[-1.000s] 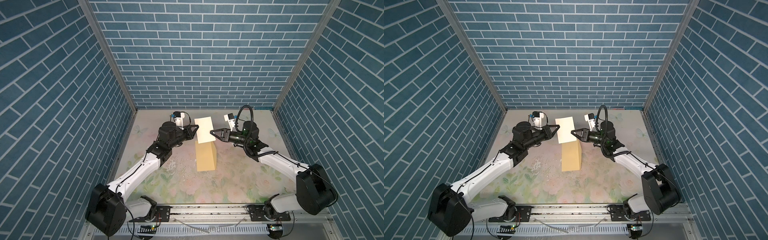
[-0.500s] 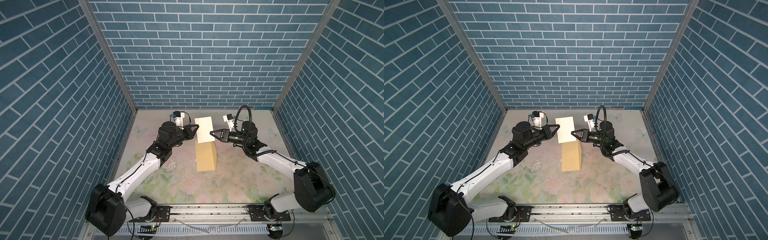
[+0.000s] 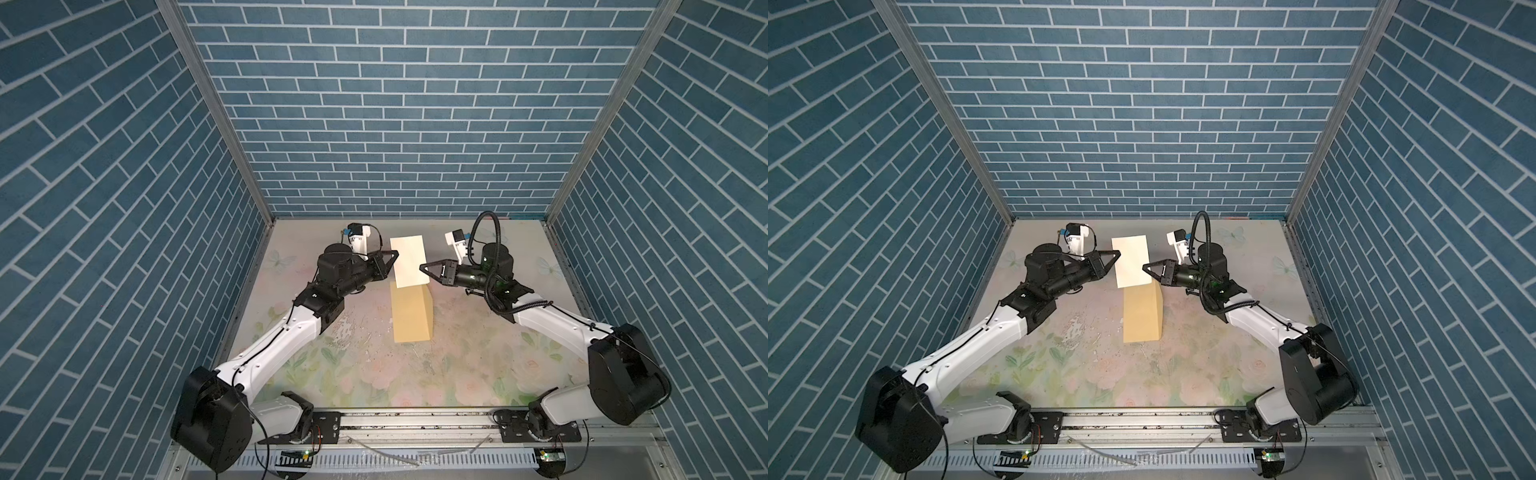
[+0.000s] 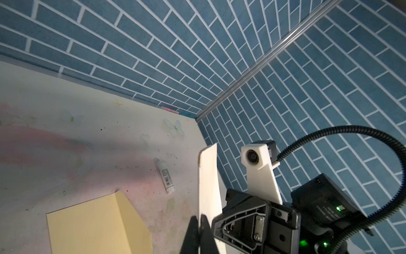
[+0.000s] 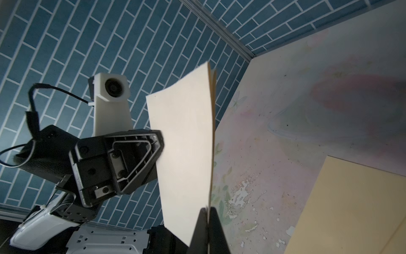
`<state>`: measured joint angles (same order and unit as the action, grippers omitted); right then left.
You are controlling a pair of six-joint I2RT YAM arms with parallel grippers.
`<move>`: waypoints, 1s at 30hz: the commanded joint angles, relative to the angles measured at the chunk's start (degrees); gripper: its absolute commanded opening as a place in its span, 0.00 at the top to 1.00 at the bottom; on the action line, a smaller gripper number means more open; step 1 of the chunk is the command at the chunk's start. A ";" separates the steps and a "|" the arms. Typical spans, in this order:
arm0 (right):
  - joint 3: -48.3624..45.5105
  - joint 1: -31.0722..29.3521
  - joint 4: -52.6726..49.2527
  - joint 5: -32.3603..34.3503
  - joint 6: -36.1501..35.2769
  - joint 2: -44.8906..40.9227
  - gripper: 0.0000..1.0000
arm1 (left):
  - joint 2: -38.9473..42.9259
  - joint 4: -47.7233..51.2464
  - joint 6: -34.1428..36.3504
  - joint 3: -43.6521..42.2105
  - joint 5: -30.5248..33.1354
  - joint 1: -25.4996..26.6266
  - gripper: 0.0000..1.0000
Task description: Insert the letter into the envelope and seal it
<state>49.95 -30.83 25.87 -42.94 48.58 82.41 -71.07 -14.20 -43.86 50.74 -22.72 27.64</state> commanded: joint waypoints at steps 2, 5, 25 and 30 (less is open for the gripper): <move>1.55 0.20 -10.68 3.66 -7.65 -3.26 1.00 | -0.98 2.31 3.39 -0.38 1.14 -0.21 0.60; 3.08 0.16 -19.47 6.20 -11.89 -4.00 1.00 | -1.42 5.38 6.00 -0.03 2.93 -0.06 0.50; 14.92 0.25 -51.15 22.93 -23.68 4.02 1.00 | -12.14 7.35 7.59 -6.26 11.98 4.87 0.21; 17.03 0.33 -54.28 24.57 -24.45 6.71 1.00 | -16.04 5.66 6.62 -6.66 12.05 5.15 0.21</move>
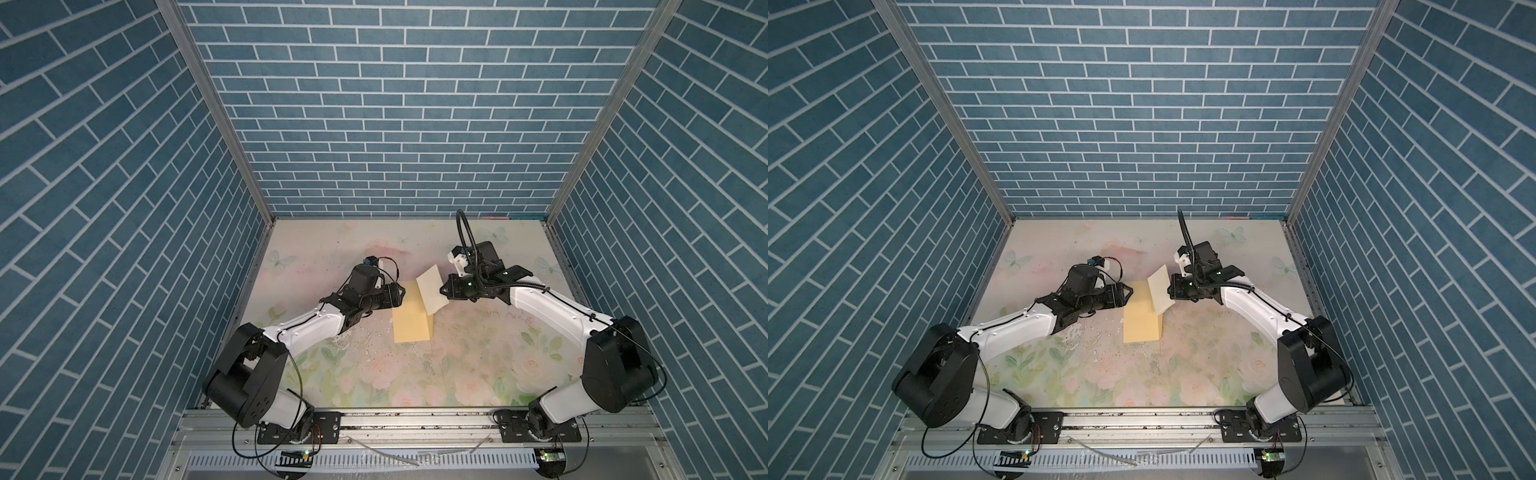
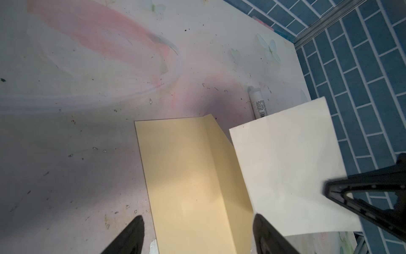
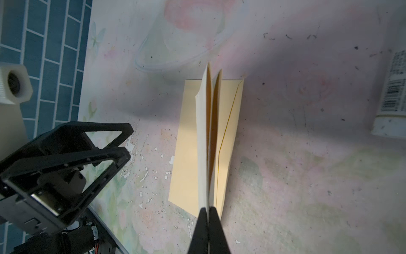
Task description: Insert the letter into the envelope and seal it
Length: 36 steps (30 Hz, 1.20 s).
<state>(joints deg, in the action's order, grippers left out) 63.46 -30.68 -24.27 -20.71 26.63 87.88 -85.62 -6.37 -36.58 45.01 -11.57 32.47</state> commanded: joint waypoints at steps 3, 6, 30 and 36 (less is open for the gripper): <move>4.68 0.18 -5.62 3.06 -2.55 2.78 1.00 | -3.35 -2.64 -0.82 -0.90 1.18 0.63 0.21; 6.08 0.18 -7.53 4.03 -2.55 4.24 1.00 | -4.80 -2.66 -0.95 -0.81 1.61 0.67 0.21; 17.74 0.09 -22.82 7.53 0.26 13.97 1.00 | -13.85 -4.60 -3.04 0.45 2.89 2.25 0.35; 18.76 -0.13 -23.29 7.63 1.72 15.30 1.00 | -15.18 -5.38 -3.59 0.47 2.62 2.25 0.37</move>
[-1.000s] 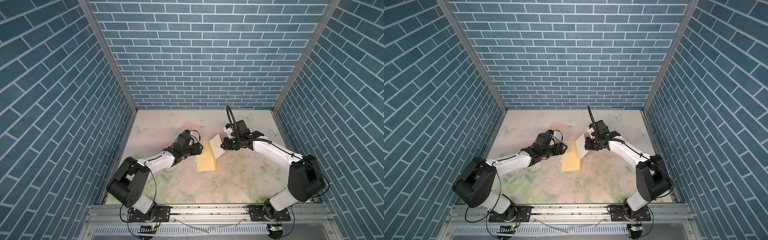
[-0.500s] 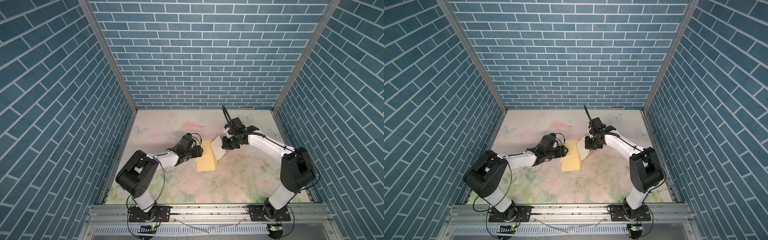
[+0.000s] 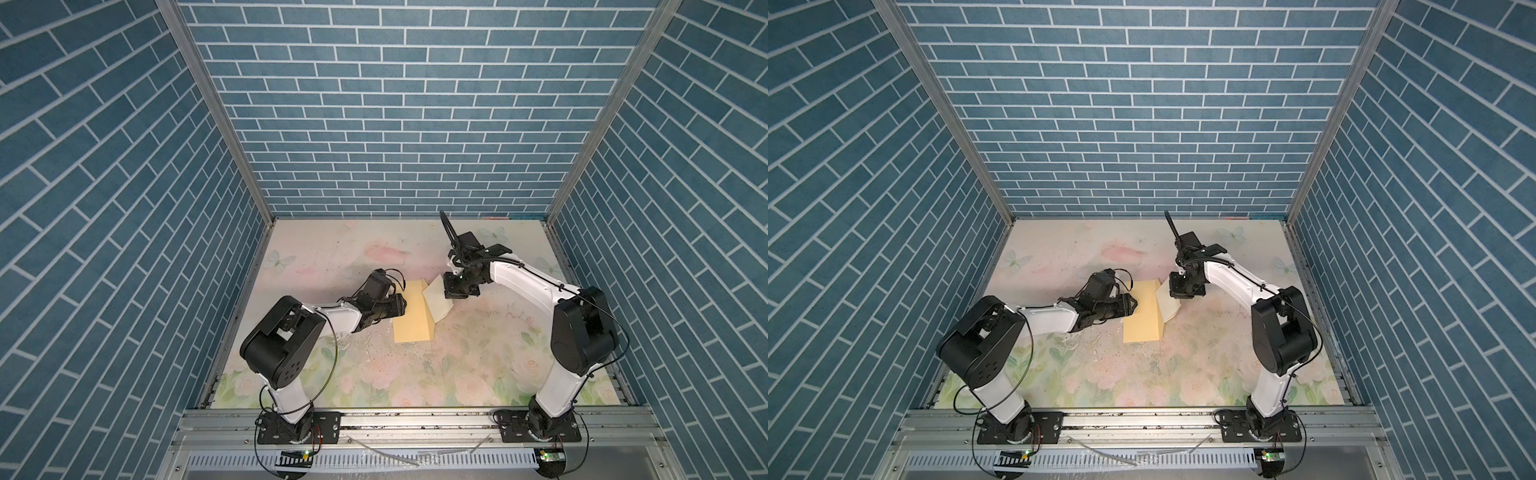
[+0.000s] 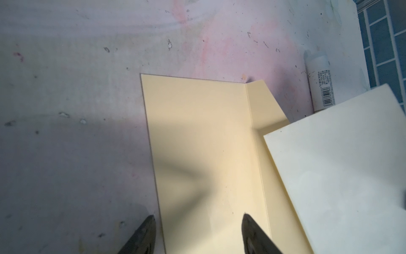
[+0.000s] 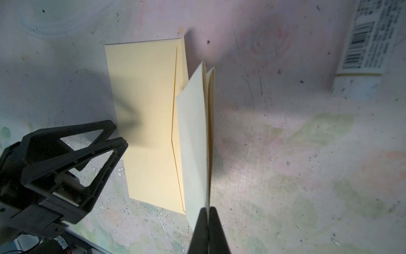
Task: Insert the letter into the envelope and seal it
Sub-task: 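Push the sheet into the envelope with the right gripper while the left holds it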
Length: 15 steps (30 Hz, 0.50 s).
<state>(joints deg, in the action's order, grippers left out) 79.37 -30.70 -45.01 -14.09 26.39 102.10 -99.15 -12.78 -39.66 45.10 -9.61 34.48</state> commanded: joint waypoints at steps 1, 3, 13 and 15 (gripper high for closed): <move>3.13 -0.15 -2.77 1.28 2.25 1.34 1.00 | -1.81 0.91 -0.59 0.34 0.65 0.24 0.38; 3.66 -0.40 -3.43 2.23 2.61 1.94 1.00 | -1.92 0.80 -0.51 0.34 0.62 0.24 0.38; 5.74 -1.71 -4.62 4.19 3.84 4.22 1.00 | -2.20 0.29 -0.56 0.35 0.51 0.24 0.39; 6.01 -1.97 -4.61 4.31 4.01 4.53 1.00 | -2.40 0.14 -0.51 0.29 0.53 0.24 0.39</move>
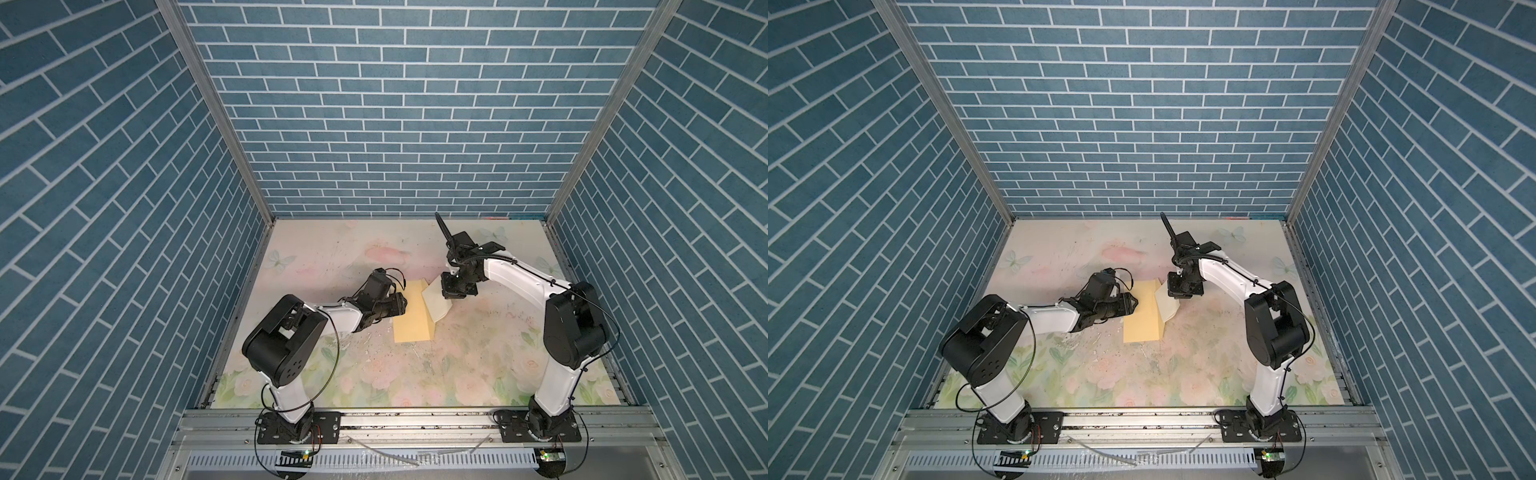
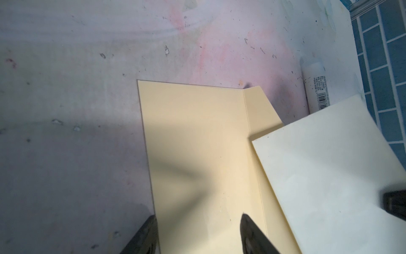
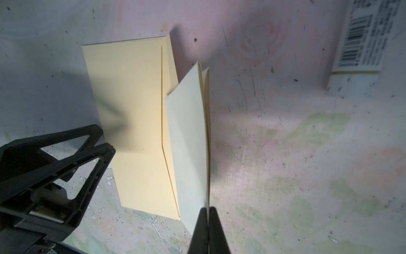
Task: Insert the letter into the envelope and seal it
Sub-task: 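Push the sheet into the envelope with the right gripper while the left holds it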
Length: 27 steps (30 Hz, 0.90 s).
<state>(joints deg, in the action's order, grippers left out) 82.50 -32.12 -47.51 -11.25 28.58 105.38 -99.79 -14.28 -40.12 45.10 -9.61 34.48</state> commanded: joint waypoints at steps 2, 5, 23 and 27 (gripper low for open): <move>3.25 -0.86 -2.34 1.90 1.83 1.49 1.00 | -1.95 1.54 -0.13 0.30 0.53 0.24 0.39; 3.87 -1.27 -2.77 2.40 1.83 2.01 1.00 | -2.35 1.23 -0.12 0.31 0.42 0.24 0.38; -0.72 -2.25 3.63 2.10 0.59 2.51 1.00 | -4.97 -0.30 -0.25 0.69 0.08 0.24 0.39; -2.18 -2.27 6.26 2.63 -1.17 1.61 1.00 | -5.33 -0.39 -0.26 0.69 0.08 0.24 0.39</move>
<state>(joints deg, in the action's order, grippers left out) 82.32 -34.09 -43.51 -9.54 28.49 108.16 -102.80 -18.87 -40.23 46.28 -9.65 34.48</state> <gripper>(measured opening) 0.047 0.613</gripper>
